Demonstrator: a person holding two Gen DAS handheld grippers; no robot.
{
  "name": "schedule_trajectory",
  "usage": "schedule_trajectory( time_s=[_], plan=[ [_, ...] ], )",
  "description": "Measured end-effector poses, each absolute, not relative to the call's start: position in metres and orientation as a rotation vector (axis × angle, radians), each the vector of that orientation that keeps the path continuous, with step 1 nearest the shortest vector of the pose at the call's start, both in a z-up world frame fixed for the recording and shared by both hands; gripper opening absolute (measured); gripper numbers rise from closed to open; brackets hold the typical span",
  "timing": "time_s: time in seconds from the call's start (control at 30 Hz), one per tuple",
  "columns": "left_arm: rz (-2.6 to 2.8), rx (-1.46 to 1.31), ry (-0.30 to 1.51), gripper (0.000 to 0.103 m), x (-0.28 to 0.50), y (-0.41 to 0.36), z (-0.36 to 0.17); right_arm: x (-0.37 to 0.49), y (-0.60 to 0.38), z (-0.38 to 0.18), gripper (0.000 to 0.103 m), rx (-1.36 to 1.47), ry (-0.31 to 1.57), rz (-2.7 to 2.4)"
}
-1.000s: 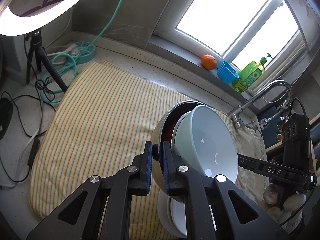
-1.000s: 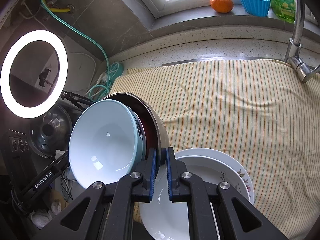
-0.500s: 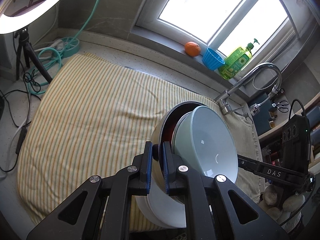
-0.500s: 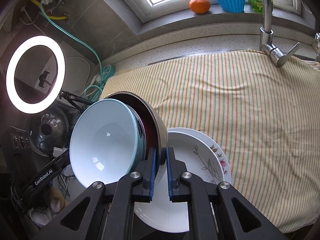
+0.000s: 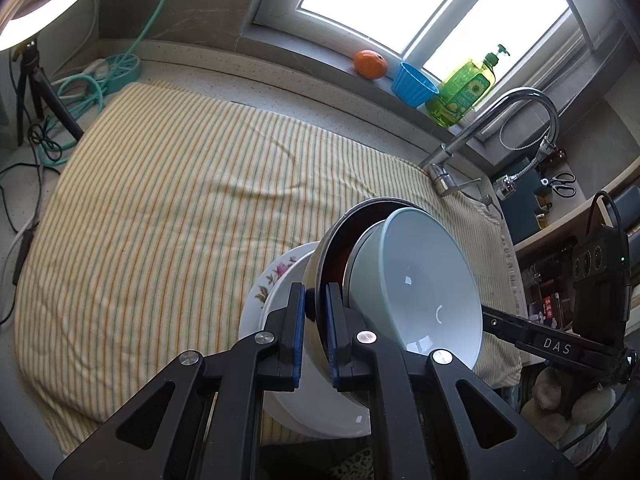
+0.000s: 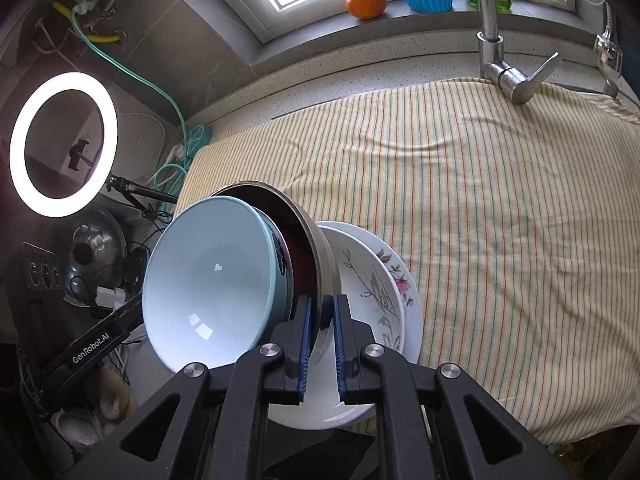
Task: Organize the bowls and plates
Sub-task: 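Lower the nested bowls onto the flowered plate stack with both grippers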
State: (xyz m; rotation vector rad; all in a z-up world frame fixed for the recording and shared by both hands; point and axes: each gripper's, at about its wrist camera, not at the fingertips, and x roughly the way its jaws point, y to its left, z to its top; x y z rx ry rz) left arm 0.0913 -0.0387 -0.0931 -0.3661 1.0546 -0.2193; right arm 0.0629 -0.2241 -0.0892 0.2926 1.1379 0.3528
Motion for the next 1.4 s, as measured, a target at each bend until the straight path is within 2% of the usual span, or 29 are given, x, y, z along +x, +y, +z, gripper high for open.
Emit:
schedule_trajectory(
  time_s=[1.4],
  plan=[
    [-0.229, -0.318, 1.122, 0.008, 0.09, -0.05, -0.11, 0.048, -0.237, -0.112, 0.011, 0.335, 1.186, 0.346]
  ],
)
